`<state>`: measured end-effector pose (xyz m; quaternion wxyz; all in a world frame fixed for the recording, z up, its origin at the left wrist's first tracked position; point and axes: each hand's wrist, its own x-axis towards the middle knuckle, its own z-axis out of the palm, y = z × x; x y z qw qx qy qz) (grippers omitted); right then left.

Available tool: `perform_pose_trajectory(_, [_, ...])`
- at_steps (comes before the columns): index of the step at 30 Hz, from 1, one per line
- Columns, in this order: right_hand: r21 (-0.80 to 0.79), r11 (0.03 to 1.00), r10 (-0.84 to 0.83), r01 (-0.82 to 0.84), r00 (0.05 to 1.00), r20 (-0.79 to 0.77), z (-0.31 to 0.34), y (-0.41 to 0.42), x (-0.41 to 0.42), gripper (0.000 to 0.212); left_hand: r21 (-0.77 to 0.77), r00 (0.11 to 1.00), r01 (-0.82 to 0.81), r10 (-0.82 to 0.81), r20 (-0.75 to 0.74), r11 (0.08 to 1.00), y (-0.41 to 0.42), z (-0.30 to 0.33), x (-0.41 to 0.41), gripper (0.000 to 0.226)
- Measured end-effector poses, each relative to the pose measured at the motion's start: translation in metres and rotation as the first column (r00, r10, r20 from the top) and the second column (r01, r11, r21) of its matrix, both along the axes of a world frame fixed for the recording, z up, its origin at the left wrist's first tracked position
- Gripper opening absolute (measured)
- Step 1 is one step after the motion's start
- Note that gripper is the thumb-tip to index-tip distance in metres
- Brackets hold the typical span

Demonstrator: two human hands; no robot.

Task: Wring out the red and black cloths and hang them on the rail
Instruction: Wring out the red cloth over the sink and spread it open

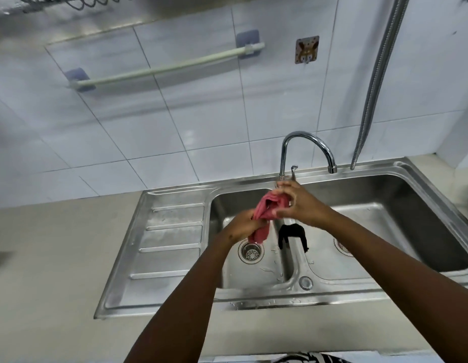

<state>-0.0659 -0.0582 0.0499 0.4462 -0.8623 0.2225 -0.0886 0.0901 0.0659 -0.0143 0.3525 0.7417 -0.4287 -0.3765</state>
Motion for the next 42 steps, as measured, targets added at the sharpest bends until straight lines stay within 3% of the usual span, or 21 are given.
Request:
perform_pose_trajectory(2, [-0.226, 0.972, 0.045, -0.068, 0.993, -0.106, -0.013, 0.005, 0.000, 0.065, 0.020, 0.995, 0.055, -0.054, -0.081, 0.998, 0.003, 0.007, 0.006, 0.018])
perform_pose_trajectory(6, [-0.549, 0.835, -0.064, 0.036, 0.997, -0.032, -0.035, 0.017, 0.002, 0.035, 0.055, 0.943, 0.200, -0.176, -0.283, 0.978, 0.001, 0.020, 0.009, 0.015])
perform_pose_trajectory(9, [-0.612, 0.791, -0.008, -0.003, 1.000, -0.015, -0.039, 0.014, 0.006, 0.031, 0.079, 0.932, 0.193, -0.157, -0.326, 0.978, -0.002, 0.029, 0.010, 0.020])
perform_pose_trajectory(11, [-0.582, 0.812, 0.041, -0.052, 0.999, -0.032, -0.032, 0.012, 0.011, 0.024, 0.115, 0.947, 0.175, -0.135, -0.291, 0.978, -0.001, 0.036, 0.016, 0.020])
perform_pose_trajectory(13, [-0.531, 0.844, 0.056, -0.076, 0.997, -0.054, -0.027, 0.011, 0.015, 0.025, 0.161, 0.975, 0.170, -0.142, -0.174, 0.972, 0.004, 0.041, 0.024, 0.019])
perform_pose_trajectory(16, [-0.581, 0.804, 0.038, -0.124, 0.987, -0.158, -0.029, 0.013, 0.017, 0.039, 0.218, 0.968, 0.207, -0.232, 0.092, 0.954, 0.007, 0.045, 0.035, 0.031])
perform_pose_trajectory(18, [-0.587, 0.797, -0.009, -0.140, 0.970, -0.244, -0.031, 0.015, 0.019, 0.050, 0.217, 0.910, 0.258, -0.312, 0.272, 0.942, 0.006, 0.044, 0.038, 0.037])
perform_pose_trajectory(20, [-0.614, 0.774, -0.045, -0.152, 0.955, -0.292, -0.029, 0.013, 0.026, 0.046, 0.217, 0.838, 0.281, -0.349, 0.420, 0.935, 0.007, 0.043, 0.039, 0.037])
perform_pose_trajectory(23, [-0.644, 0.748, -0.065, -0.160, 0.948, -0.311, -0.021, 0.008, 0.038, 0.022, 0.149, 0.775, 0.255, -0.294, 0.560, 0.955, 0.013, 0.037, 0.043, 0.032])
perform_pose_trajectory(26, [-0.523, 0.817, 0.010, -0.243, 0.912, -0.409, -0.011, 0.002, 0.049, 0.024, 0.068, 0.619, 0.246, -0.211, 0.756, 0.967, 0.017, 0.031, 0.048, 0.015])
perform_pose_trajectory(28, [-0.468, 0.835, 0.059, -0.289, 0.893, -0.446, -0.007, -0.001, 0.054, 0.025, 0.045, 0.572, 0.221, -0.167, 0.803, 0.974, 0.015, 0.032, 0.050, 0.014])
perform_pose_trajectory(31, [-0.547, 0.787, 0.057, -0.284, 0.917, -0.395, -0.007, -0.004, 0.054, 0.023, 0.139, 0.711, 0.205, -0.246, 0.659, 0.969, 0.008, 0.041, 0.053, 0.026])
perform_pose_trajectory(33, [-0.618, 0.749, 0.054, -0.239, 0.952, -0.302, -0.010, -0.007, 0.052, 0.028, 0.211, 0.818, 0.245, -0.319, 0.478, 0.946, 0.003, 0.052, 0.056, 0.039])
perform_pose_trajectory(36, [-0.622, 0.765, 0.092, -0.169, 0.984, -0.153, -0.011, -0.008, 0.050, 0.045, 0.239, 0.956, 0.234, -0.267, 0.120, 0.942, 0.005, 0.067, 0.061, 0.041])
perform_pose_trajectory(39, [-0.706, 0.686, 0.144, -0.178, 0.984, -0.109, -0.011, -0.007, 0.051, 0.042, 0.268, 0.950, 0.213, -0.136, -0.281, 0.940, 0.007, 0.078, 0.068, 0.028])
perform_pose_trajectory(40, [-0.710, 0.679, 0.131, -0.185, 0.983, -0.130, -0.012, -0.006, 0.051, 0.042, 0.269, 0.940, 0.220, -0.130, -0.314, 0.938, 0.007, 0.081, 0.071, 0.026])
perform_pose_trajectory(42, [-0.664, 0.729, 0.084, -0.166, 0.985, -0.153, -0.010, -0.004, 0.053, 0.031, 0.269, 0.962, 0.237, -0.187, -0.197, 0.934, 0.007, 0.088, 0.073, 0.034])
